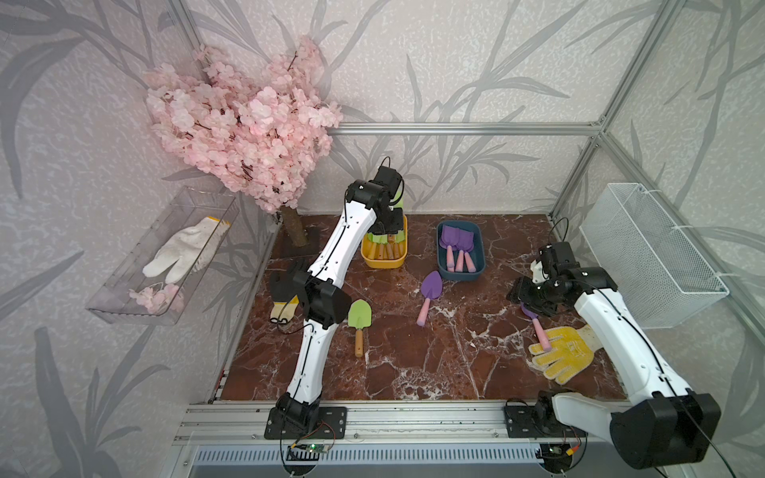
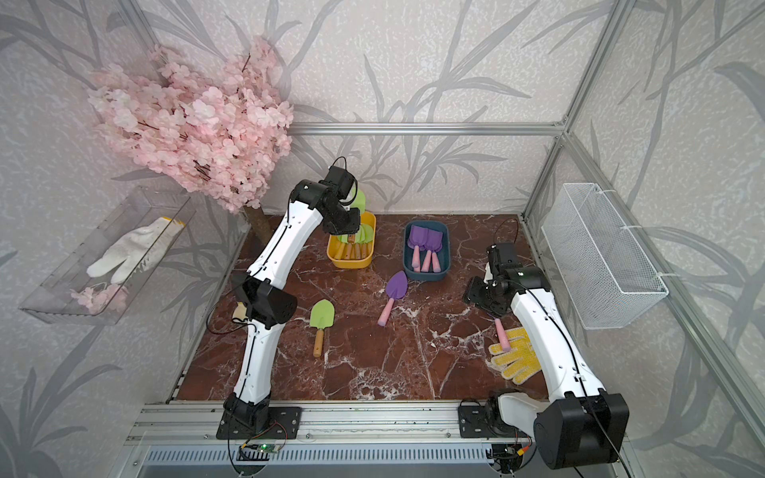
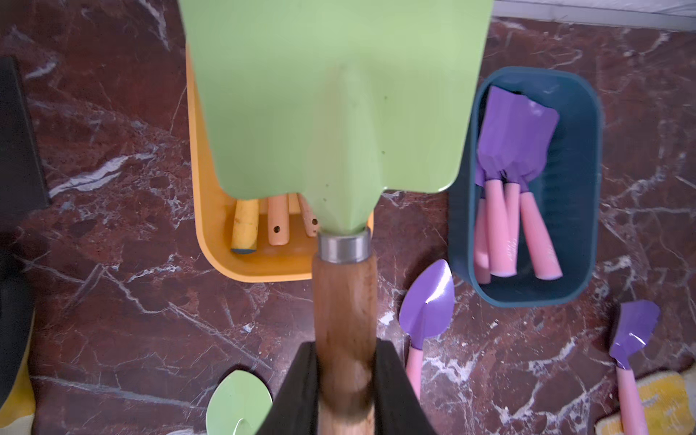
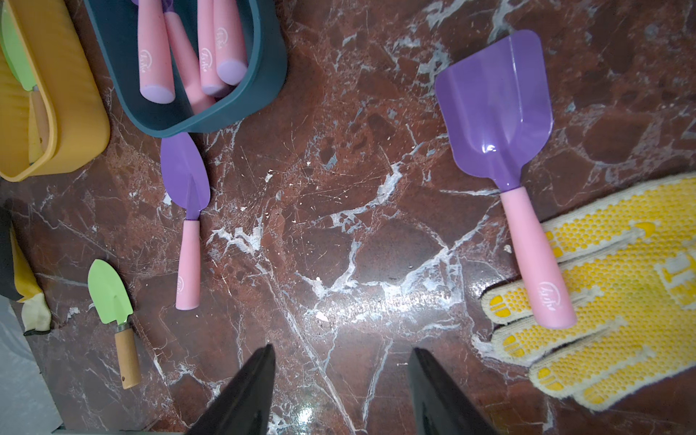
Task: Sort the small shovels by color and place them into the storage box
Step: Place the shovel in the storage box.
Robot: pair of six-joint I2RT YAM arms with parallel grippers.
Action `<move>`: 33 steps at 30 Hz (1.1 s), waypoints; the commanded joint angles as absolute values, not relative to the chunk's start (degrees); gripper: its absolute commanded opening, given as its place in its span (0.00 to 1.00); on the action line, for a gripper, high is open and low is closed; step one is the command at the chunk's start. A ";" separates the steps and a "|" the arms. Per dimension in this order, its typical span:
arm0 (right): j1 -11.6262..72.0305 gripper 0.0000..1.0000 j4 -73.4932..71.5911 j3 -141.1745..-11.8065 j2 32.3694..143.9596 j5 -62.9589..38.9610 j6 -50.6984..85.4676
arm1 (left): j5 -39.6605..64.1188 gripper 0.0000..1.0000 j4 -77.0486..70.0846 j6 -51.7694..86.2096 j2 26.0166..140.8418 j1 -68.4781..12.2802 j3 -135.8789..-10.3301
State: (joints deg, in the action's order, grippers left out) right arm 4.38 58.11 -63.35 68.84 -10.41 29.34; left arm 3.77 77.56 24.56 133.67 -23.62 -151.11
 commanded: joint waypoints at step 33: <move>4.31 0.61 56.24 -61.52 71.45 -10.51 29.40 | 7.90 0.15 70.06 25.53 149.08 -20.74 -150.37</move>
State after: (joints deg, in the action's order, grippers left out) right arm 4.38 56.77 -61.84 71.07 -11.00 29.34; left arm 7.03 70.83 26.04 147.52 -20.78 -149.95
